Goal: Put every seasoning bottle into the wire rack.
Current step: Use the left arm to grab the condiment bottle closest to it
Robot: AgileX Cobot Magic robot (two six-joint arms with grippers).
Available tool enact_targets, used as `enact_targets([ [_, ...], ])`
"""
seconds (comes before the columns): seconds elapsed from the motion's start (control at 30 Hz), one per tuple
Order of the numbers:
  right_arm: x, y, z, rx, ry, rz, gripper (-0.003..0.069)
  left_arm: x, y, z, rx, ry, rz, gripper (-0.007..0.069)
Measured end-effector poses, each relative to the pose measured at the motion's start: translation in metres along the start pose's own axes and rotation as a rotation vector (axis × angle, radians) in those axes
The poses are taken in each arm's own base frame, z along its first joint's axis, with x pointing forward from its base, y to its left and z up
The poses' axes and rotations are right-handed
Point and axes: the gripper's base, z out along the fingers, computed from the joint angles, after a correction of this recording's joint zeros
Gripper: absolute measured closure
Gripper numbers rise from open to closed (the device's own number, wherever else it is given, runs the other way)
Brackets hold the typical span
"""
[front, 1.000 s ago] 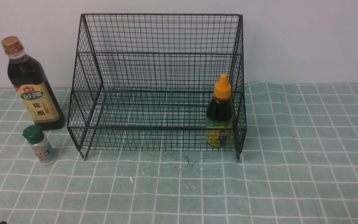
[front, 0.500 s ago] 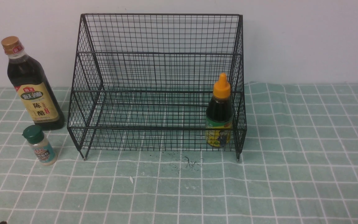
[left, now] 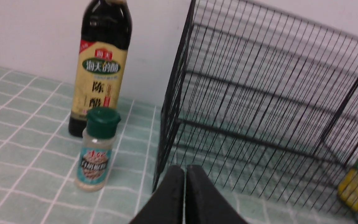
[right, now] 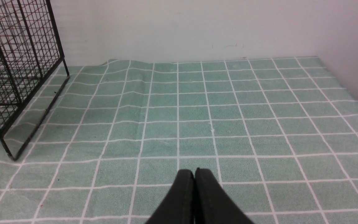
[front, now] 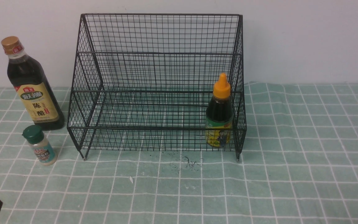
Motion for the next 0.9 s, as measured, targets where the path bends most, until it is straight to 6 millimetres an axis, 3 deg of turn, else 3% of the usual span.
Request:
enact_targets([
  [0.23, 0.0, 0.0, 0.0, 0.0, 0.0, 0.0, 0.0672, -0.02, 0.001, -0.002, 0.002, -0.223, -0.129, 0.0631],
  [0.4, 0.0, 0.0, 0.0, 0.0, 0.0, -0.001, 0.0672, -0.055, -0.017, -0.01, 0.05, -0.272, -0.041, 0.0631],
  [0.5, 0.0, 0.0, 0.0, 0.0, 0.0, -0.001, 0.0672, -0.077, -0.034, -0.004, 0.059, -0.08, 0.032, 0.0631],
  [0.57, 0.0, 0.0, 0.0, 0.001, 0.0, -0.002, 0.0672, -0.082, -0.04, 0.005, 0.047, 0.08, 0.049, 0.0631],
  [0.6, 0.0, 0.0, 0.0, 0.001, 0.0, -0.002, 0.0672, -0.083, -0.045, 0.02, 0.025, 0.295, 0.061, 0.0631],
  [0.63, 0.0, 0.0, 0.0, 0.0, -0.001, -0.002, 0.0672, -0.081, -0.045, 0.021, 0.022, 0.345, 0.064, 0.0631],
  [0.77, 0.0, 0.0, 0.0, 0.0, -0.001, -0.002, 0.0672, -0.07, -0.048, 0.063, -0.037, 0.922, 0.081, 0.0631],
  [0.9, 0.0, 0.0, 0.0, 0.0, -0.001, -0.002, 0.0672, -0.064, -0.041, 0.102, -0.087, 1.147, 0.139, 0.0631],
])
